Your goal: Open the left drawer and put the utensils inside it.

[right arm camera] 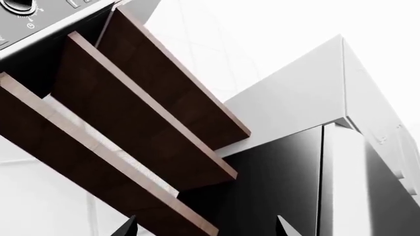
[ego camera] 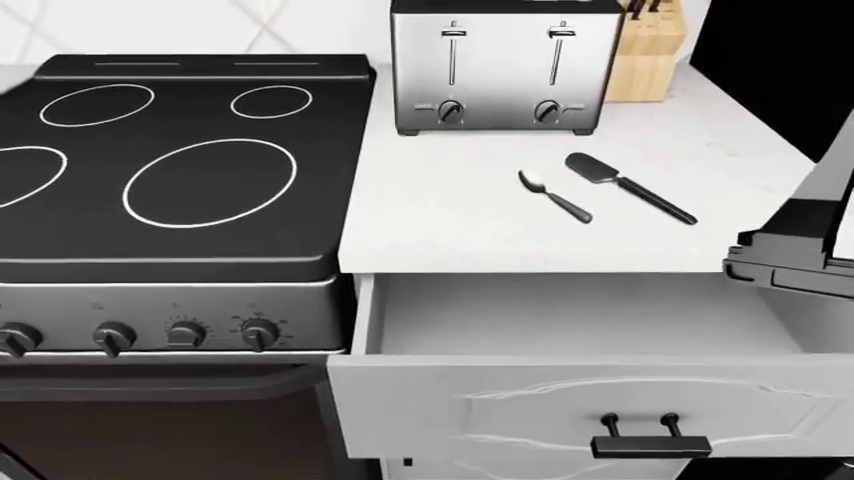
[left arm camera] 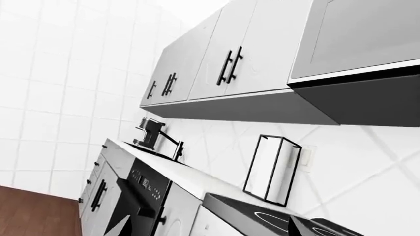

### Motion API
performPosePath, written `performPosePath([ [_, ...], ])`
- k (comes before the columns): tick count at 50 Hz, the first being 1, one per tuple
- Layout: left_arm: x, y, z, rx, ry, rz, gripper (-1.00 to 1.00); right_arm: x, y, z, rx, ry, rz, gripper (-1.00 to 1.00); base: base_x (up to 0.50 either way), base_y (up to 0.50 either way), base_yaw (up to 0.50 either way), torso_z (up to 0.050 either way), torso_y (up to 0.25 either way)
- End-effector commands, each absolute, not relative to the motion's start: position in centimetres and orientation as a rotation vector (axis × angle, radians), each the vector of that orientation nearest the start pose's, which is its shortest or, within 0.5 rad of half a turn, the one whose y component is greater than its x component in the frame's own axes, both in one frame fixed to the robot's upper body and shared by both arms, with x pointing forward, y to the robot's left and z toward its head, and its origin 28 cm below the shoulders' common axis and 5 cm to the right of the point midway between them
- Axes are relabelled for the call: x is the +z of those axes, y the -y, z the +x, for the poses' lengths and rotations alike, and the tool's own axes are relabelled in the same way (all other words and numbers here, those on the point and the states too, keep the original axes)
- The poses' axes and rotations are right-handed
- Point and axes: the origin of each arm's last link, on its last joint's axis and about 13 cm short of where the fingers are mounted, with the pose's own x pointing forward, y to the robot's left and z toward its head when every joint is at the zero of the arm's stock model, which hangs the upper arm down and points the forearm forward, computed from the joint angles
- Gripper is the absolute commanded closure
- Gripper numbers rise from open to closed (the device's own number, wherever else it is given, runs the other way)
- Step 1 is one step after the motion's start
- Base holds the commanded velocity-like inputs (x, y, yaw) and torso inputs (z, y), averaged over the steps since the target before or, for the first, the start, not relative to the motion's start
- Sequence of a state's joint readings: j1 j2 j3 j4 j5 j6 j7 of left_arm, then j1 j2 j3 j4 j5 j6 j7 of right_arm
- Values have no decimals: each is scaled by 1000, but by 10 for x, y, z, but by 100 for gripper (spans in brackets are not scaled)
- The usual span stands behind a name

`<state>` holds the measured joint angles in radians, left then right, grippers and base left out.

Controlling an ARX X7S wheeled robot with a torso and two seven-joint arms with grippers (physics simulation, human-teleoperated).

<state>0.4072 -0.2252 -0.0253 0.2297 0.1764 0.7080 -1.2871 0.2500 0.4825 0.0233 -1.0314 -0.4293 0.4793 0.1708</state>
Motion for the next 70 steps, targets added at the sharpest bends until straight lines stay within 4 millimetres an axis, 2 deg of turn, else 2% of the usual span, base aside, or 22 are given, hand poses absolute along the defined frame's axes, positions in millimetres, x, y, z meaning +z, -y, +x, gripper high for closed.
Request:
performPosePath([
  [1, 47, -244, 118, 1045, 662, -35, -100, 247, 162, 164, -433, 911, -682, -100, 0, 0, 0, 50, 0],
  [35, 48, -245, 118, 1042, 668, -41, -100, 249, 159, 165, -419, 908, -665, -100, 0, 0, 0, 50, 0],
  [41, 50, -244, 119, 1031, 717, -53, -100, 248, 154, 167, -301, 785, -436, -100, 0, 0, 0, 14, 0],
  [48, 50, -243, 118, 1020, 716, -45, -100, 264, 159, 187, -163, 615, -173, -100, 0, 0, 0, 0, 0],
  [52, 49, -243, 118, 1021, 709, -42, -100, 288, 162, 189, -118, 609, -71, -100, 0, 0, 0, 0, 0],
  [55, 48, -243, 118, 1025, 705, -40, -100, 303, 161, 182, -102, 608, -46, -100, 0, 0, 0, 0, 0],
  [58, 48, -243, 118, 1026, 703, -38, -100, 302, 153, 179, -75, 566, -44, -100, 0, 0, 0, 0, 0],
  [63, 48, -243, 116, 1027, 702, -32, -100, 306, 149, 196, -53, 464, -28, -100, 0, 0, 0, 0, 0],
  [70, 48, -243, 115, 1027, 704, -28, -100, 320, 152, 208, -19, 331, -49, -100, 0, 0, 0, 0, 0],
])
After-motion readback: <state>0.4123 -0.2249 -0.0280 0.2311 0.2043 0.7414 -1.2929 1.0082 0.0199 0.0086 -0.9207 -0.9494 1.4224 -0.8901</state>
